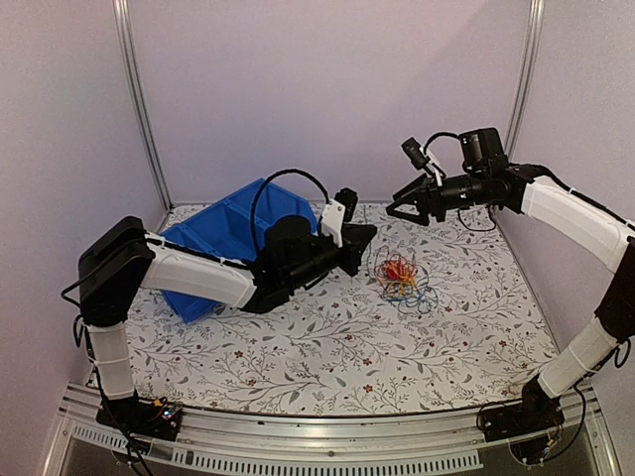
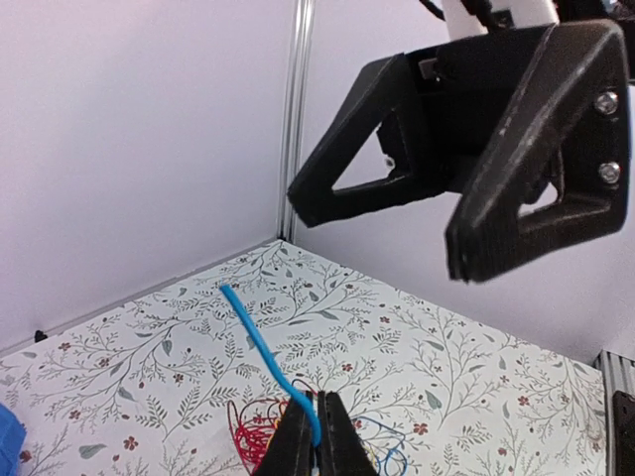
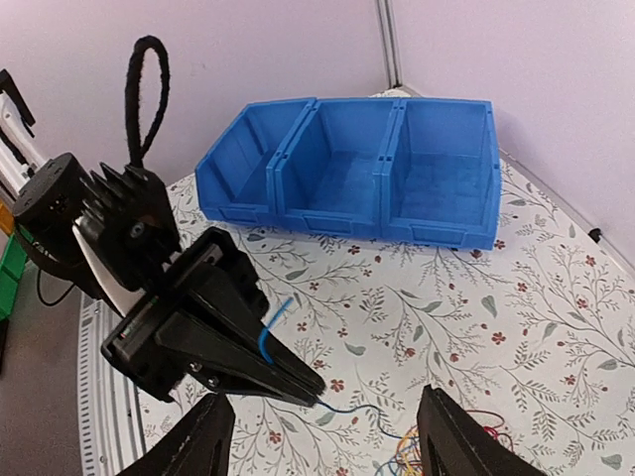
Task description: Untangle the cables
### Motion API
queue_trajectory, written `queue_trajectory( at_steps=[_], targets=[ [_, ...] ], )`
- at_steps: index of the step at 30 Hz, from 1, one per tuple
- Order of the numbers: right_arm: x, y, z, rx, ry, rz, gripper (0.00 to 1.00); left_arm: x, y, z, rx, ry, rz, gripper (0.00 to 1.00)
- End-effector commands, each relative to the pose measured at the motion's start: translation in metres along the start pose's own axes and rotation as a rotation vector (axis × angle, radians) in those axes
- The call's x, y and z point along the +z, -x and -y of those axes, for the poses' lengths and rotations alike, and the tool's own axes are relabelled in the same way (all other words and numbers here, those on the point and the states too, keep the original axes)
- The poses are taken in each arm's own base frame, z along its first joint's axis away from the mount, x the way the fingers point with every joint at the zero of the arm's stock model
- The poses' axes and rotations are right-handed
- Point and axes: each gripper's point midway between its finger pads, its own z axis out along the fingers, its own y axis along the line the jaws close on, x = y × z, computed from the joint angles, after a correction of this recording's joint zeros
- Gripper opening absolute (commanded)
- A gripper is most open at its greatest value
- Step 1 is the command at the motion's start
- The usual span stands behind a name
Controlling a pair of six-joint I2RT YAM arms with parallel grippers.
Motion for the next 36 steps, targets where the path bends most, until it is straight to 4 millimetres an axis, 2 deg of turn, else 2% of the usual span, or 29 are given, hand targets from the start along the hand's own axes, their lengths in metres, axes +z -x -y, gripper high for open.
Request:
queue_trajectory(
  at_steps=[1,6,9,16,21,23,25,27,31,36],
  targets=[
    [-0.015,-0.030,0.022,-0.105,-0.075,0.012,0.70,-0.012,0.010,-0.010,-0.030,0.045,0.011,0.00],
    [0.005,-0.093,0.040,-0.250,-0.159,-0.153,0.72,-0.020,0.009,-0.019,-0.067,0.072,0.004,0.00],
    [0.015,-0.119,0.055,-0.273,-0.194,-0.206,0.74,-0.023,0.007,-0.022,-0.086,0.073,0.001,0.00],
    [0.049,-0.163,0.089,-0.291,-0.259,-0.342,0.81,-0.028,0.010,-0.025,-0.107,0.073,-0.003,0.00],
    [0.070,-0.180,0.104,-0.272,-0.256,-0.376,0.83,-0.032,0.017,-0.029,-0.128,0.076,0.008,0.00],
    [0.077,-0.187,0.110,-0.266,-0.265,-0.391,0.81,-0.033,0.021,-0.030,-0.148,0.067,0.009,0.00],
    [0.082,-0.195,0.118,-0.238,-0.273,-0.427,0.70,-0.035,0.027,-0.031,-0.163,0.058,0.012,0.00],
    [0.086,-0.210,0.127,-0.205,-0.294,-0.470,0.56,-0.039,0.043,-0.032,-0.160,0.053,0.030,0.00],
    [0.086,-0.229,0.137,-0.163,-0.308,-0.502,0.39,-0.051,0.087,-0.031,-0.106,0.045,0.063,0.00],
    [0.074,-0.243,0.154,-0.085,-0.325,-0.520,0.36,-0.085,0.176,-0.044,-0.003,0.131,0.179,0.00]
  ],
)
